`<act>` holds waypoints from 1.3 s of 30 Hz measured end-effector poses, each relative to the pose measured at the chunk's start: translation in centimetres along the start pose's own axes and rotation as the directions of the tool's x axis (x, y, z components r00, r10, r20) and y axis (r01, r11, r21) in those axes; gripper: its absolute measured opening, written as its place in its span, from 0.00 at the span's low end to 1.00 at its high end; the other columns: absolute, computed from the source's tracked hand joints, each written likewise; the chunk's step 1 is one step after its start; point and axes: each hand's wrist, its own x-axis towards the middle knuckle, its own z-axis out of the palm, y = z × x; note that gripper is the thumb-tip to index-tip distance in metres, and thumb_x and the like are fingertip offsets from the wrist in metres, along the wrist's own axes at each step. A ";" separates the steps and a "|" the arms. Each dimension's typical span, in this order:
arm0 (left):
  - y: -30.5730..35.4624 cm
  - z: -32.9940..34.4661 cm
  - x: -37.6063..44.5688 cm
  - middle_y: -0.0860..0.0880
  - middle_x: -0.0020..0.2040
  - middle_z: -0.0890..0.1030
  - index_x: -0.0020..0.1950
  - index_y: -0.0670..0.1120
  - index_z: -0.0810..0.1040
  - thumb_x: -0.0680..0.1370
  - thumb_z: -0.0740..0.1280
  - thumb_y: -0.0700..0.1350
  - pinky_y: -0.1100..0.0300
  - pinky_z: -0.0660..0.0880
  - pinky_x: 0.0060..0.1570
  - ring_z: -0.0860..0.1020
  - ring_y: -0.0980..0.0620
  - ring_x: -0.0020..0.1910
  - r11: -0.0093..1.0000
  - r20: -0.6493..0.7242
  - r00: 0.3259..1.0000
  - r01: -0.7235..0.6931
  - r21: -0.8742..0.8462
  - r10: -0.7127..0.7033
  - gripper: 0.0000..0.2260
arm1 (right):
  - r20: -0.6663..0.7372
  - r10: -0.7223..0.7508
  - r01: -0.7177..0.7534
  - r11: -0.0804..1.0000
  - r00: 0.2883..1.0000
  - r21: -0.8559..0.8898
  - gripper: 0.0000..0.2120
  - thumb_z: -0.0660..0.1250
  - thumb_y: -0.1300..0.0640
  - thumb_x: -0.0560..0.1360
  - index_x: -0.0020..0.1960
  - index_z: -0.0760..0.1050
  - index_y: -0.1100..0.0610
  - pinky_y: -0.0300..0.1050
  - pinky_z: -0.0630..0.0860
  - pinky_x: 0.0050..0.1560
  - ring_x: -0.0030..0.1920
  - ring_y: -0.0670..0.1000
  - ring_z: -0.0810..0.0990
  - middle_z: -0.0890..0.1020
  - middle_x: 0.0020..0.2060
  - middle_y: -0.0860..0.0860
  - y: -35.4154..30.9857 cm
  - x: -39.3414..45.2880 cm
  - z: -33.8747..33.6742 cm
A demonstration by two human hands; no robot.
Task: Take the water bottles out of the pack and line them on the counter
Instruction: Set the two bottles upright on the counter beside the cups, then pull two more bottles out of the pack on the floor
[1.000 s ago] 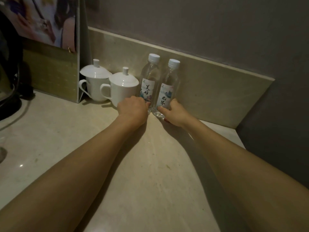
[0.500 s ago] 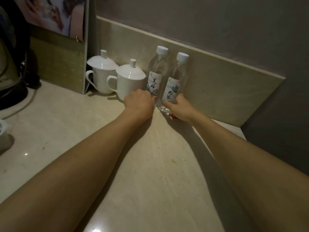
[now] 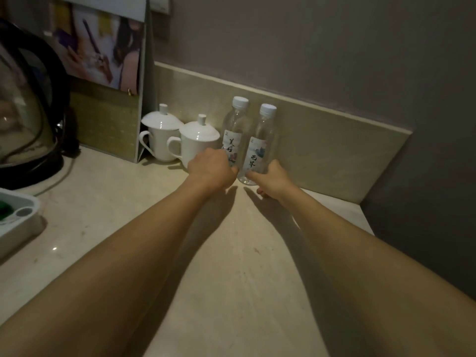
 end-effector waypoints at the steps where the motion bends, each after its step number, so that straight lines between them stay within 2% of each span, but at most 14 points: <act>1: 0.6 -0.4 -0.3 0.46 0.46 0.79 0.52 0.46 0.78 0.77 0.65 0.59 0.53 0.79 0.46 0.79 0.45 0.46 1.000 0.004 1.000 -0.014 -0.006 0.014 0.16 | 0.006 0.022 -0.022 1.000 1.000 0.006 0.34 0.73 0.40 0.64 0.59 0.69 0.62 0.50 0.80 0.35 0.45 0.61 0.83 0.80 0.50 0.61 -0.7 -1.2 -0.7; 3: 2.3 -1.2 -1.1 0.46 0.47 0.80 0.50 0.47 0.77 0.77 0.65 0.58 0.50 0.79 0.49 0.79 0.46 0.46 0.999 0.001 0.999 -0.042 -0.016 0.042 0.15 | 0.013 0.063 -0.063 0.998 0.998 0.015 0.26 0.71 0.47 0.72 0.60 0.66 0.61 0.45 0.77 0.33 0.41 0.57 0.81 0.78 0.48 0.58 -1.5 -2.8 -2.3; 5: 4.8 -2.0 -2.1 0.46 0.45 0.80 0.47 0.47 0.76 0.77 0.64 0.57 0.50 0.79 0.49 0.79 0.46 0.45 0.996 -0.014 0.996 -0.086 -0.023 0.086 0.14 | 0.017 0.061 -0.062 0.998 0.998 0.023 0.23 0.68 0.51 0.75 0.64 0.65 0.60 0.47 0.75 0.38 0.42 0.56 0.80 0.75 0.44 0.54 -1.3 -4.1 -4.5; 7: 7.7 -2.6 -3.3 0.46 0.42 0.80 0.44 0.46 0.76 0.77 0.63 0.58 0.50 0.80 0.47 0.80 0.46 0.43 0.993 -0.031 0.993 -0.118 -0.021 0.117 0.15 | 0.013 0.032 -0.032 0.999 0.999 0.037 0.24 0.67 0.52 0.77 0.67 0.64 0.61 0.50 0.77 0.43 0.43 0.55 0.80 0.73 0.44 0.51 -1.1 -5.7 -7.2; 9: 11.1 -3.2 -4.9 0.47 0.38 0.78 0.39 0.46 0.75 0.77 0.62 0.59 0.51 0.79 0.46 0.80 0.45 0.42 0.989 -0.061 0.988 -0.145 0.007 0.145 0.18 | -0.022 0.007 -0.007 1.000 1.000 0.022 0.29 0.67 0.50 0.77 0.71 0.62 0.62 0.52 0.79 0.48 0.42 0.54 0.81 0.73 0.49 0.52 -0.5 -7.3 -10.1; 11: 14.4 -3.5 -6.7 0.46 0.39 0.79 0.37 0.46 0.73 0.77 0.62 0.60 0.52 0.79 0.45 0.80 0.44 0.42 0.983 -0.079 0.980 -0.184 0.015 0.184 0.19 | -0.074 -0.020 0.022 0.999 0.997 0.027 0.28 0.67 0.48 0.77 0.70 0.63 0.61 0.52 0.80 0.50 0.41 0.52 0.81 0.74 0.50 0.52 0.4 -9.5 -13.2; 13: 17.8 -3.5 -8.7 0.46 0.41 0.80 0.40 0.46 0.75 0.77 0.61 0.60 0.51 0.79 0.45 0.80 0.44 0.42 0.974 -0.091 0.970 -0.227 -0.009 0.225 0.18 | -0.131 -0.043 0.047 0.999 0.990 0.028 0.26 0.67 0.48 0.76 0.68 0.66 0.60 0.51 0.81 0.48 0.41 0.52 0.82 0.76 0.50 0.52 1.6 -12.1 -16.6; 15: 21.2 -2.9 -11.0 0.46 0.41 0.81 0.43 0.45 0.78 0.77 0.61 0.59 0.52 0.79 0.44 0.80 0.44 0.42 0.960 -0.090 0.959 -0.274 -0.062 0.268 0.18 | -0.181 -0.059 0.063 0.998 0.982 0.016 0.23 0.67 0.48 0.76 0.65 0.69 0.59 0.46 0.81 0.42 0.38 0.50 0.82 0.78 0.52 0.53 3.2 -15.1 -20.0; 18: 26.3 -1.3 -14.8 0.42 0.44 0.82 0.45 0.43 0.80 0.77 0.61 0.56 0.53 0.78 0.44 0.80 0.40 0.44 0.931 -0.061 0.941 -0.339 -0.139 0.334 0.17 | -0.261 -0.075 0.079 0.997 0.962 0.003 0.16 0.67 0.52 0.77 0.61 0.73 0.59 0.37 0.74 0.31 0.34 0.47 0.80 0.78 0.44 0.50 6.8 -19.3 -25.2; 20: 29.7 -0.1 -17.4 0.40 0.46 0.82 0.46 0.43 0.80 0.77 0.62 0.53 0.56 0.72 0.41 0.80 0.39 0.46 0.914 -0.043 0.926 -0.376 -0.151 0.374 0.15 | -0.319 -0.060 0.069 0.997 0.946 0.016 0.13 0.67 0.53 0.77 0.59 0.74 0.58 0.36 0.73 0.30 0.32 0.48 0.80 0.79 0.43 0.50 9.4 -22.0 -28.5; 23: 34.7 1.9 -21.4 0.40 0.47 0.82 0.45 0.44 0.81 0.76 0.62 0.52 0.55 0.71 0.41 0.80 0.38 0.47 0.884 -0.015 0.902 -0.426 -0.196 0.431 0.14 | -0.371 -0.019 0.039 0.998 0.928 0.047 0.11 0.67 0.53 0.77 0.56 0.75 0.57 0.38 0.73 0.31 0.32 0.49 0.81 0.81 0.44 0.52 13.6 -25.8 -32.4; 28: 41.4 6.4 -27.1 0.43 0.50 0.82 0.52 0.44 0.81 0.77 0.62 0.50 0.50 0.79 0.50 0.80 0.40 0.49 0.841 0.121 0.857 -0.450 -0.301 0.502 0.13 | -0.411 0.107 -0.068 0.992 0.906 0.108 0.07 0.67 0.54 0.77 0.52 0.74 0.56 0.39 0.72 0.30 0.30 0.50 0.79 0.82 0.44 0.54 20.9 -31.8 -36.7; 32: 45.3 9.9 -30.3 0.41 0.50 0.82 0.53 0.43 0.81 0.76 0.62 0.48 0.50 0.79 0.49 0.80 0.38 0.49 0.822 0.182 0.823 -0.465 -0.330 0.538 0.13 | -0.447 0.225 -0.155 0.970 0.866 0.187 0.04 0.67 0.55 0.77 0.44 0.73 0.52 0.39 0.72 0.30 0.29 0.50 0.78 0.80 0.43 0.56 26.1 -35.4 -40.0; 39: 51.0 17.8 -33.1 0.41 0.47 0.82 0.49 0.43 0.81 0.76 0.62 0.47 0.49 0.80 0.47 0.80 0.39 0.47 0.789 0.333 0.722 -0.490 -0.372 0.606 0.11 | -0.437 0.419 -0.320 0.904 0.796 0.284 0.05 0.65 0.56 0.78 0.51 0.73 0.58 0.36 0.72 0.28 0.30 0.48 0.77 0.79 0.44 0.57 34.7 -38.5 -42.7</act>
